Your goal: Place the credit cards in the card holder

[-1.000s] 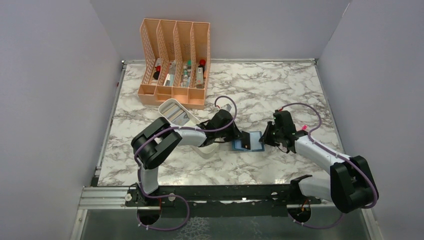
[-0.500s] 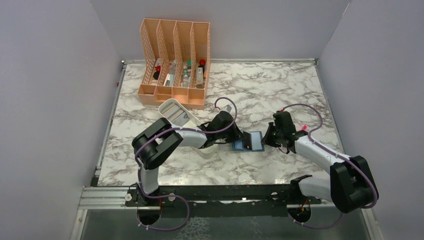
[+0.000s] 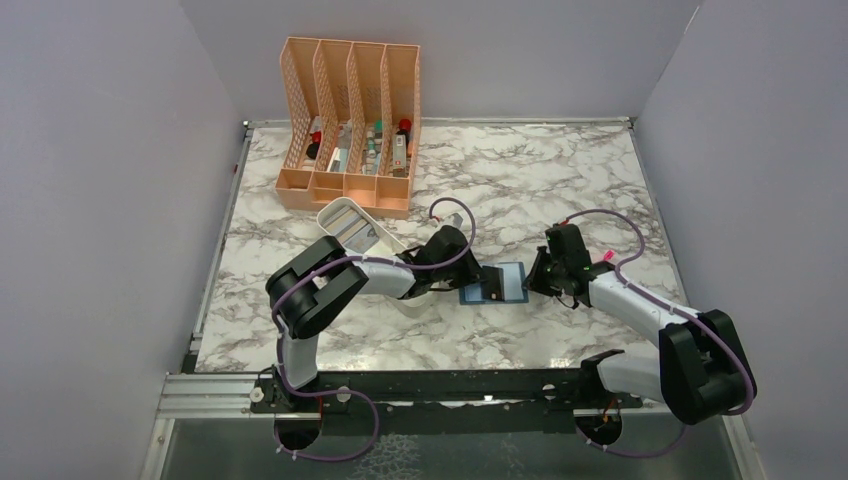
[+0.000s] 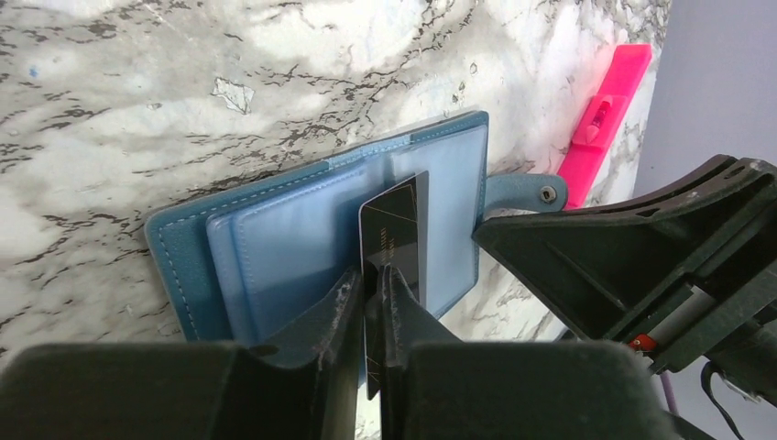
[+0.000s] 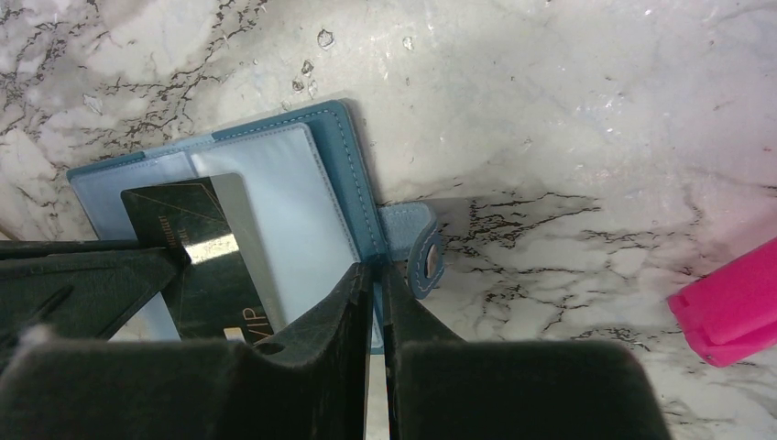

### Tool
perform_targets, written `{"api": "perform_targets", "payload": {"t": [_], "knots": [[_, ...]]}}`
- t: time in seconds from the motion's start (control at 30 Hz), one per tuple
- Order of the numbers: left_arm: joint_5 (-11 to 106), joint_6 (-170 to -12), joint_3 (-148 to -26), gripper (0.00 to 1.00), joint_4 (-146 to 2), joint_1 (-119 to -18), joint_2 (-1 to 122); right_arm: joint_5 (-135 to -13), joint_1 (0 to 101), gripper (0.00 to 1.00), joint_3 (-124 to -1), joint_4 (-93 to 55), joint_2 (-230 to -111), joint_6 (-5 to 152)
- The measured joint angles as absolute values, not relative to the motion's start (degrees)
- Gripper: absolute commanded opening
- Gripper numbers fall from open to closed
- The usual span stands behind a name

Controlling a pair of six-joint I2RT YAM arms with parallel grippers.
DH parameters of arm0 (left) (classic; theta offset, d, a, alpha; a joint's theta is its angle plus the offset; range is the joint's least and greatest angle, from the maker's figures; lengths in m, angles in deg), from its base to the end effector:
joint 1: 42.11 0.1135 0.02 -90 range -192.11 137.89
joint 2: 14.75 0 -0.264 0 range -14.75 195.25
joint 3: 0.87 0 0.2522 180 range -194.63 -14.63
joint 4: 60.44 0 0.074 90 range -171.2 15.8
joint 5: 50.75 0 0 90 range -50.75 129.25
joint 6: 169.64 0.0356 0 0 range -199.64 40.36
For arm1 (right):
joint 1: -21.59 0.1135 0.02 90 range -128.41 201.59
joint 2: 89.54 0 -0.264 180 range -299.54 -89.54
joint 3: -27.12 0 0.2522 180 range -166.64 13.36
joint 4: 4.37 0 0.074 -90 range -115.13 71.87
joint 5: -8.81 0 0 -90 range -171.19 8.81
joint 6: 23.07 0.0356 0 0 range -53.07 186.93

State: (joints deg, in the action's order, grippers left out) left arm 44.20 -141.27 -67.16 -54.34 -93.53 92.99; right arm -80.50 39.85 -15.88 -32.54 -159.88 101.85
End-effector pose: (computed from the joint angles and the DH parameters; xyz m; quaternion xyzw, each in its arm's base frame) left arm 0.2338 -0.2980 0.1347 -0.0592 0.8858 -0.4037 0.2210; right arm 0.2062 0.0685 0.1559 0.1366 0.9452 0.1378 0.2625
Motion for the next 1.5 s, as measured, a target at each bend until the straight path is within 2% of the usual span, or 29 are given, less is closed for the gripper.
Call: {"api": "perform_targets", "payload": {"t": [0.23,0.47,0.6,0.87,0.93,1.17,1.5], "knots": [[43.39,-140.7,-68.04,0.01,-54.85,-93.62,93.05,-80.5,39.85,0.13,-15.86,-32.54,-159.88,101.85],[41.73,-141.05,-68.63,0.0,-54.87,-93.99,93.1,-80.5,39.85,0.13,-15.81,-32.5,-159.88,101.83],[41.03,-141.27,-69.15,0.07,-55.0,-94.47,93.49,-80.5,39.85,0.13,-15.81,-32.48,-159.88,101.83],[39.76,-141.09,-69.72,0.32,-55.02,-95.56,94.8,-80.48,39.85,0.13,-15.81,-32.5,-159.88,101.83],[39.61,-140.83,-69.83,0.34,-55.09,-95.69,94.76,-80.48,39.85,0.13,-15.81,-32.52,-159.86,101.83],[38.6,-139.32,-71.12,0.38,-57.16,-95.87,94.32,-80.46,39.85,0.14,-15.83,-32.92,-158.09,101.83],[38.28,-137.99,-72.52,0.39,-58.76,-97.11,94.32,-78.64,39.85,0.14,-14.63,-32.57,-157.98,102.09]]}}
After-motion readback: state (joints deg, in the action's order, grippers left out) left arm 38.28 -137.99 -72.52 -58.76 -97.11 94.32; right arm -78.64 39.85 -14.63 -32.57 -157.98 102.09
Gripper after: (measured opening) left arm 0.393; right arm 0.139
